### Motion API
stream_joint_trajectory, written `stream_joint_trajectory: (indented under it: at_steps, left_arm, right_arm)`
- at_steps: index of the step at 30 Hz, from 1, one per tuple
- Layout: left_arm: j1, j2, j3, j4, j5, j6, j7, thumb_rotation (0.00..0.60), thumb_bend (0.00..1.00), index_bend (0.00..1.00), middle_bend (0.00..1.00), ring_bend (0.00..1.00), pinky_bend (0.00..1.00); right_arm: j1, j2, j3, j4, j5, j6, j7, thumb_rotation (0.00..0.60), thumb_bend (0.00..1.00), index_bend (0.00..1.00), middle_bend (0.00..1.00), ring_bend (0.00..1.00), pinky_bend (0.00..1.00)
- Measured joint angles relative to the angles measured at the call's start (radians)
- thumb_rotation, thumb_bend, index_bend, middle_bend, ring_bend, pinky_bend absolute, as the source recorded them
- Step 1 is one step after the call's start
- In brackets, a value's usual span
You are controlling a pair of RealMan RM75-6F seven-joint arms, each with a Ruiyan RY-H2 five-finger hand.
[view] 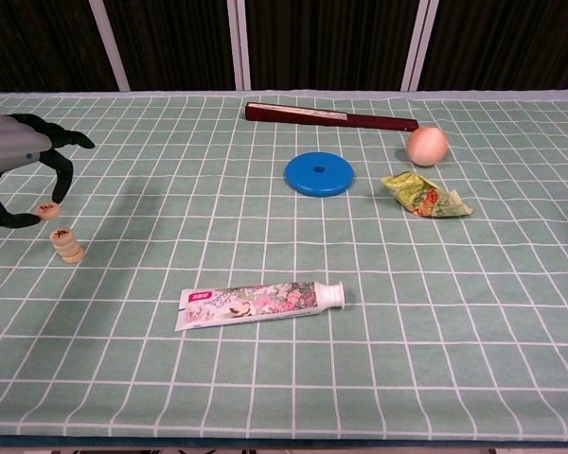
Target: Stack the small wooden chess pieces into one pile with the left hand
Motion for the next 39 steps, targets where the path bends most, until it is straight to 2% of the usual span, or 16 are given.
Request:
stream_joint_trajectory:
  at_steps: [39]
  left_arm:
    - [0.012, -0.055, -0.008, 0.053, 0.006, -0.023, 0.023, 0.6, 0.32, 0.48, 0.02, 0.0, 0.0]
  right_arm:
    - [0.0, 0.0, 0.004, 0.0, 0.006, 0.0, -0.001, 0.6, 0.23, 0.08, 0.01, 0.0, 0.0]
